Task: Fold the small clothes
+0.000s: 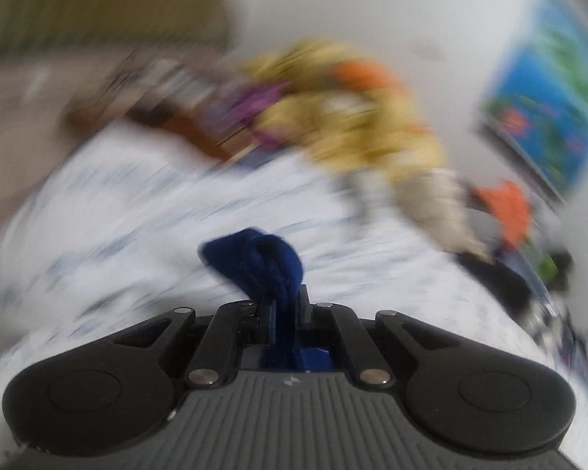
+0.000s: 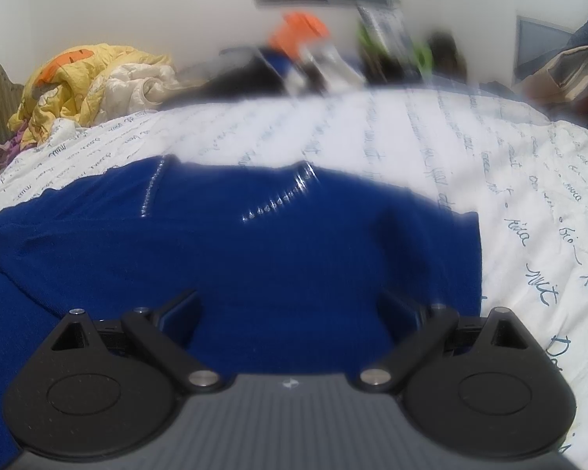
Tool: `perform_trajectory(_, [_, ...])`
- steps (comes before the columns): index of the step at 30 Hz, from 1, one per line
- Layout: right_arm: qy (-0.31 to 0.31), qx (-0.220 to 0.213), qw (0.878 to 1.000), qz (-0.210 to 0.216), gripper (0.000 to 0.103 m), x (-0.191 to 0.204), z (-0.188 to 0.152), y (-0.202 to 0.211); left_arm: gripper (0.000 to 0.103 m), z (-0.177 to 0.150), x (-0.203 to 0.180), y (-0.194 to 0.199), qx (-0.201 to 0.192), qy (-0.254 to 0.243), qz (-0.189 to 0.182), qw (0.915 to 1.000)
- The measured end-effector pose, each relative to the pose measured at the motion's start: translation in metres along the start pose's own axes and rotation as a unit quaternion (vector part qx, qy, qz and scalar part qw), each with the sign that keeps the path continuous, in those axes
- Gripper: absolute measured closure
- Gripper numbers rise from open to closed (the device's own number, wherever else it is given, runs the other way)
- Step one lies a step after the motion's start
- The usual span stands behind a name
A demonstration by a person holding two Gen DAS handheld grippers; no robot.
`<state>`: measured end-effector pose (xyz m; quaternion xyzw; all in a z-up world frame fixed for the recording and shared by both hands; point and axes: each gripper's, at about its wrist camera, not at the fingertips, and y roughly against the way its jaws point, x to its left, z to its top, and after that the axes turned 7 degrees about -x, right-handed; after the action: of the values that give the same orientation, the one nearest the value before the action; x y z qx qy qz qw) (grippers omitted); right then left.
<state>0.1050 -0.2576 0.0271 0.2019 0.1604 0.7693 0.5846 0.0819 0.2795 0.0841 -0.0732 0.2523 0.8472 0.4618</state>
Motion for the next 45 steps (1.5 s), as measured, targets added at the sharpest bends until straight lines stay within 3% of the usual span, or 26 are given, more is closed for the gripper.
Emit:
perform_trajectory(2, [-0.014,-0.004,1.0,0.007,0.005,-0.005,0.0,0.001,0.096,-0.017,-0.07,0.032,-0.057,-0.106,-0.057,0.9911])
perform_trajectory(4, [-0.037,-0.011,0.999,0.017,0.005,-0.011,0.0,0.003,0.096,-0.051,-0.136,0.064,-0.097,-0.209,-0.132,0.964])
perform_trajectory(6, [-0.061,-0.018,0.998,0.028,0.005,-0.018,-0.001,0.005,0.096,-0.107,-0.195,0.093,-0.11,-0.308,-0.215,0.9203])
perform_trajectory(8, [-0.081,-0.024,0.996,0.037,0.005,-0.024,-0.001,0.006,0.094,-0.167,-0.234,0.111,-0.099,-0.387,-0.271,0.8756])
perform_trajectory(11, [-0.102,-0.03,0.993,0.046,0.005,-0.029,-0.002,0.007,0.092,-0.243,-0.263,0.118,-0.039,-0.475,-0.31,0.8225])
perform_trajectory(13, [-0.112,-0.032,0.992,0.051,0.005,-0.032,-0.002,0.008,0.092,-0.268,-0.27,0.114,-0.006,-0.512,-0.308,0.8017])
perform_trajectory(16, [-0.124,-0.031,0.99,0.055,0.005,-0.034,0.0,0.008,0.091,-0.265,-0.266,0.111,-0.005,-0.513,-0.311,0.8003])
perform_trajectory(18, [-0.17,-0.017,0.984,0.052,0.005,-0.038,0.007,0.008,0.077,-0.265,-0.257,0.113,-0.022,-0.524,-0.311,0.7923])
perform_trajectory(20, [-0.261,0.003,0.962,0.084,0.003,-0.041,0.019,0.011,0.013,-0.264,-0.248,0.127,-0.052,-0.534,-0.309,0.7855])
perform_trajectory(21, [-0.293,0.01,0.948,0.125,0.003,-0.038,0.024,0.01,0.0,-0.26,-0.241,0.135,-0.069,-0.524,-0.309,0.7908])
perform_trajectory(23, [-0.309,0.064,0.928,0.195,0.005,-0.023,0.035,-0.004,0.001,-0.245,-0.229,0.145,-0.057,-0.484,-0.331,0.808])
perform_trajectory(24, [-0.302,0.098,0.926,0.206,0.005,-0.013,0.039,-0.013,0.001,-0.237,-0.223,0.146,-0.028,-0.462,-0.339,0.8191])
perform_trajectory(27, [-0.253,0.149,0.937,0.191,0.009,0.013,0.046,-0.036,0.0,-0.221,-0.203,0.14,0.021,-0.396,-0.341,0.8526])
perform_trajectory(29, [-0.238,0.168,0.939,0.183,0.038,0.023,0.049,-0.048,0.0,-0.216,-0.189,0.13,0.041,-0.357,-0.32,0.8766])
perform_trajectory(30, [-0.236,0.178,0.939,0.176,0.044,0.026,0.049,-0.055,0.0,-0.214,-0.184,0.121,0.067,-0.337,-0.307,0.8875])
perform_trajectory(33, [-0.231,0.176,0.944,0.154,0.076,0.033,0.051,-0.062,0.0,-0.201,-0.173,0.101,0.1,-0.267,-0.299,0.9107])
perform_trajectory(34, [-0.226,0.18,0.946,0.145,0.092,0.034,0.05,-0.066,0.0,-0.198,-0.171,0.094,0.112,-0.252,-0.291,0.916])
perform_trajectory(37, [-0.196,0.152,0.957,0.153,0.096,0.037,0.058,-0.053,0.0,-0.188,-0.167,0.074,0.147,-0.21,-0.277,0.9259])
perform_trajectory(40, [-0.187,0.068,0.966,0.167,0.096,0.017,0.081,-0.011,0.0,-0.18,-0.155,0.066,0.149,-0.175,-0.271,0.9348])
perform_trajectory(42, [-0.175,0.032,0.975,0.132,0.096,-0.012,0.084,0.011,0.0,-0.18,-0.157,0.061,0.15,-0.173,-0.269,0.9355])
perform_trajectory(45, [-0.178,0.054,0.981,0.055,0.096,-0.065,0.056,0.012,0.0,-0.184,-0.157,0.065,0.149,-0.183,-0.274,0.9322])
